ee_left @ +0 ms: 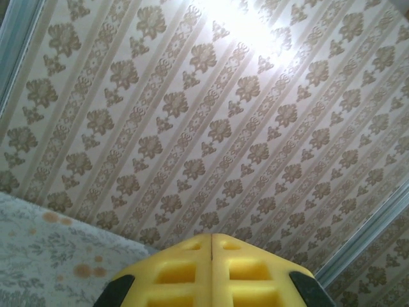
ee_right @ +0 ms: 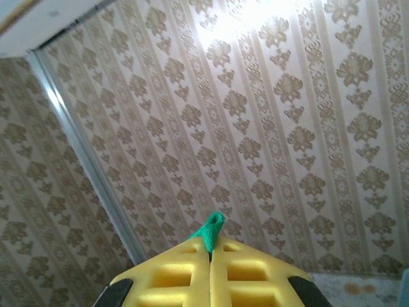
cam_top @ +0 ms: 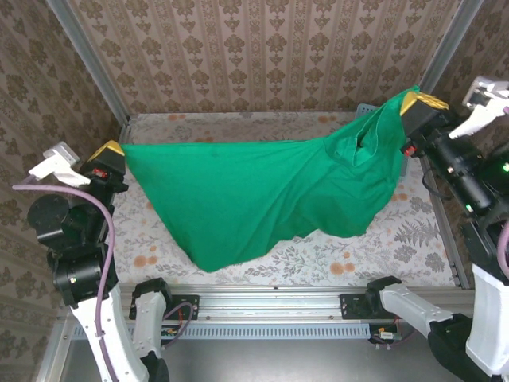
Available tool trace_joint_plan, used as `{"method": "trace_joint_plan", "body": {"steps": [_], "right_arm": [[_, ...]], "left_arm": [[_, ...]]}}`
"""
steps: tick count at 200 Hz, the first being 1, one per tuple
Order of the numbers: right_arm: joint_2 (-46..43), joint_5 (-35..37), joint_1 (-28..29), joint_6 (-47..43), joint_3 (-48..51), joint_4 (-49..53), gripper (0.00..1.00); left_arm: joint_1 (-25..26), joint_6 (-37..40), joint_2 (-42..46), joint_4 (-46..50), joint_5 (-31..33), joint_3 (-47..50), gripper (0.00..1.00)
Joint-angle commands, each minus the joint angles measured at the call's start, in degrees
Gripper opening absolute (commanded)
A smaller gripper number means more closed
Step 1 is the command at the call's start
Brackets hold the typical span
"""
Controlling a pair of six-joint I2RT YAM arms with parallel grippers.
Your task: Fold the inside-out t-shirt
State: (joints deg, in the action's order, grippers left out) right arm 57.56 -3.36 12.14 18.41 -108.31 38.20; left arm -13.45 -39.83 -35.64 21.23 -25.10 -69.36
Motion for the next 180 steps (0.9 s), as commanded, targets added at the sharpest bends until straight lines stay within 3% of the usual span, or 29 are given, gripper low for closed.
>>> {"method": "trace_joint_plan", "body": {"steps": [1, 38, 90, 149, 180], "right_arm": [[5.52, 4.22, -0.02, -2.1, 0.41, -0.16, 0.0], [12.76, 3.71, -0.03, -2.07, 7.74, -4.37, 0.0], [17.37, 2.01, -0.32, -1.8, 15.93, -9.5, 0.0], [9.18, -1.41, -0.28, -3.19, 19.1, -8.0, 0.0], [1.35, -4.34, -0.28, -2.12, 19.24, -5.92, 0.0]], "left_arm": [[0.35, 0.39, -4.67, -0.6, 0.03, 4.26, 0.0], [1.01, 0.18, -14.2, -2.76, 2.28, 12.63, 0.0], [1.64, -0.97, -24.72, -8.38, -4.82, 14.5, 0.0], [1.47, -0.76, -11.31, -5.6, -4.09, 15.15, 0.0], [1.32, -0.22, -1.38, -0.32, -0.29, 11.58, 0.0]]}}
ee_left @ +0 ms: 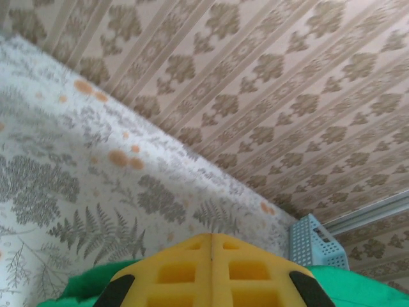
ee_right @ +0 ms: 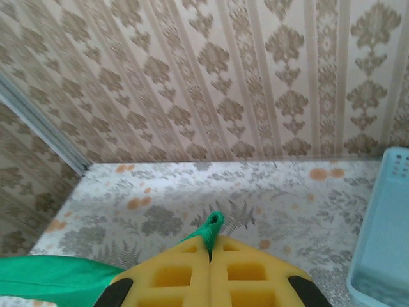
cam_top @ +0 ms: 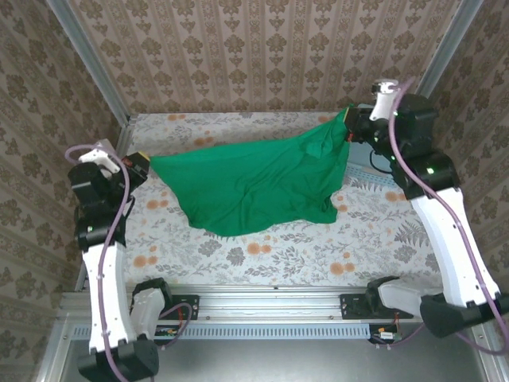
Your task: Fold the inside-out t-shirt
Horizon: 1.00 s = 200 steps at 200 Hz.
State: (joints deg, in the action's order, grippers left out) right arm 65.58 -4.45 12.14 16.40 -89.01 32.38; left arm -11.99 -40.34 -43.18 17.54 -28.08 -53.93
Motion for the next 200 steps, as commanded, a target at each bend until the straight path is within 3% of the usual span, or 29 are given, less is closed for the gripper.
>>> {"method": "trace_joint_plan", "body": {"steps": [1, 45, 101, 163, 200], "right_arm": [[-6.99, -3.35, -0.28, -0.04, -0.13, -0.07, 0.0], [-13.32, -5.56, -0.27, 1.72, -7.9, 2.59, 0.0], [-7.32, 2.34, -0.27, 0.21, -19.46, 5.82, 0.0], [7.16, 5.26, -0.41, -2.54, -15.96, -0.35, 0.0], [21.45, 1.52, -0.37, -2.05, -11.47, -6.96, 0.0]], "left_arm": [[-0.19, 0.31, 6.43, 3.55, 2.9, -4.01, 0.0], [0.05, 1.68, 11.35, 11.29, 6.8, -15.87, 0.0], [0.15, 1.52, 8.25, 11.41, 9.66, -23.31, 0.0], [0.74, -1.49, -6.13, 0.37, 3.85, -11.98, 0.0], [3.9, -0.01, -20.67, -6.61, 7.56, -5.53, 0.0]]}}
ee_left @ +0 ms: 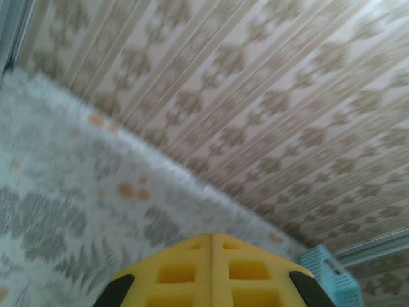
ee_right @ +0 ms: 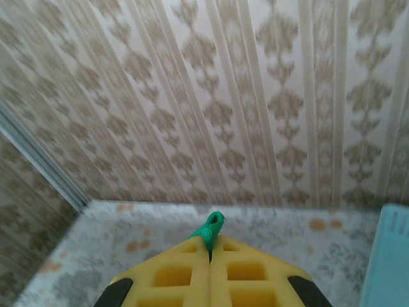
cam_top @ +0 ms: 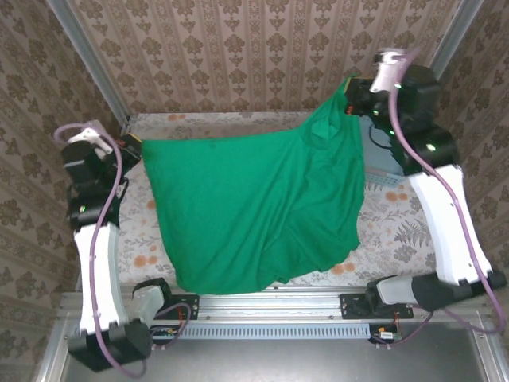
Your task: Fold the inside-out t-shirt
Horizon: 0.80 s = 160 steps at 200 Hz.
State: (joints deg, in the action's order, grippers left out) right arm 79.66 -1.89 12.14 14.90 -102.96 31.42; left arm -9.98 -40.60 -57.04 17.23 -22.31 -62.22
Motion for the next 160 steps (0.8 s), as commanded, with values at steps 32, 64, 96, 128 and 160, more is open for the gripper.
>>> {"method": "trace_joint_plan", "body": {"steps": [32, 64, 96, 128, 160], "right_arm": [[25.59, -3.36, -0.3, 1.65, -1.21, -9.07, 0.0], [46.12, -2.61, -0.3, 2.33, -18.87, -4.93, 0.0], [63.42, 0.02, -0.29, 2.59, -42.58, 4.28, 0.0], [70.04, 3.84, -0.78, 2.55, -53.47, 7.25, 0.35], [65.81, 6.92, -1.41, 2.36, -49.39, 9.25, 0.62]], "left_arm": [[3.68, 0.76, -27.19, -12.54, 3.73, 1.0, 0.0], [4.54, 1.62, -47.22, -13.51, 2.4, -9.8, 0.0], [4.7, 1.04, -59.69, -13.72, 1.66, -18.7, 0.05], [4.85, 3.46, -66.13, -8.04, 2.41, -28.2, 0.31], [4.93, 7.52, -63.77, 2.59, 7.93, -33.43, 0.58]]}}
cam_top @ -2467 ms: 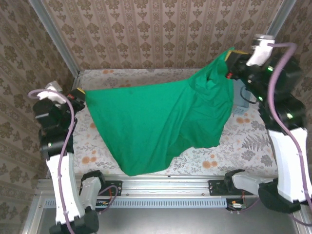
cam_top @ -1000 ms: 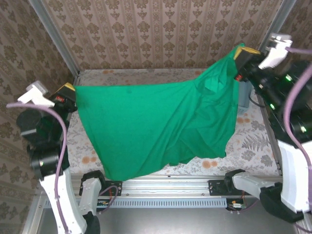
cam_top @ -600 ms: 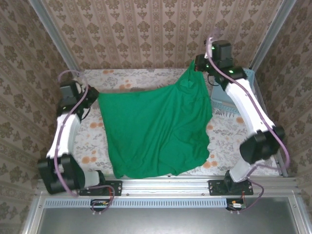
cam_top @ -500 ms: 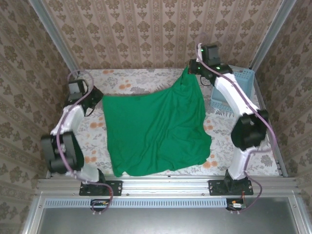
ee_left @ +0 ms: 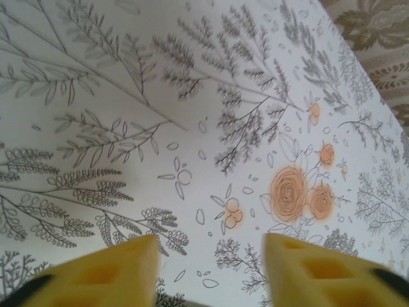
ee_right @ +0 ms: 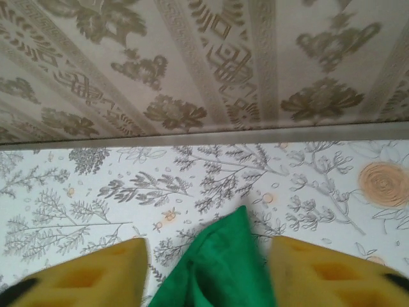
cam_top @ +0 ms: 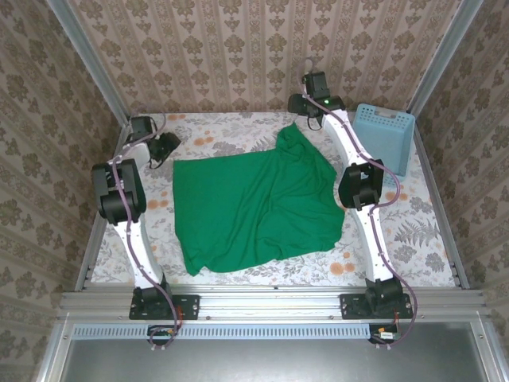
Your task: Fold the inside-out t-shirt
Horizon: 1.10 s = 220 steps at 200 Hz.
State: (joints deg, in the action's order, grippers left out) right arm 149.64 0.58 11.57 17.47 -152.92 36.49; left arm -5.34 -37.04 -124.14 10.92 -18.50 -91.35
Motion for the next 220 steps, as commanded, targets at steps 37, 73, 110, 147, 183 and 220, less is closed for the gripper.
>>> {"method": "trace_joint_plan", "body": {"steps": [37, 73, 110, 147, 183, 220], "right_arm": [[-17.8, 2.93, -0.07, -0.6, 19.86, 3.31, 0.63], [-30.39, 2.19, 0.9, -0.64, 43.59, -5.35, 0.64], [-23.97, 0.79, 0.91, -2.92, 40.05, -0.37, 0.57], [-19.13, 1.35, 2.12, -3.51, 37.28, 1.15, 0.56], [-12.12, 7.4, 2.09, -2.8, 30.5, 5.67, 0.6], [-5.16, 12.24, 1.46, -2.61, 22.17, 11.66, 0.47]], "left_arm": [[1.48, 4.69, 15.39, 15.98, 10.83, 5.31, 0.64], [3.23, 4.71, 25.73, 12.51, 11.6, 20.26, 0.65], [5.33, 6.18, 25.01, 9.77, 4.28, 21.05, 0.58], [10.58, 7.63, 19.13, 9.49, 2.6, 16.65, 0.58], [10.72, 6.37, 11.12, 8.67, 1.23, 13.47, 0.57], [8.18, 3.52, 5.89, 8.09, 2.49, 13.88, 0.56]]}}
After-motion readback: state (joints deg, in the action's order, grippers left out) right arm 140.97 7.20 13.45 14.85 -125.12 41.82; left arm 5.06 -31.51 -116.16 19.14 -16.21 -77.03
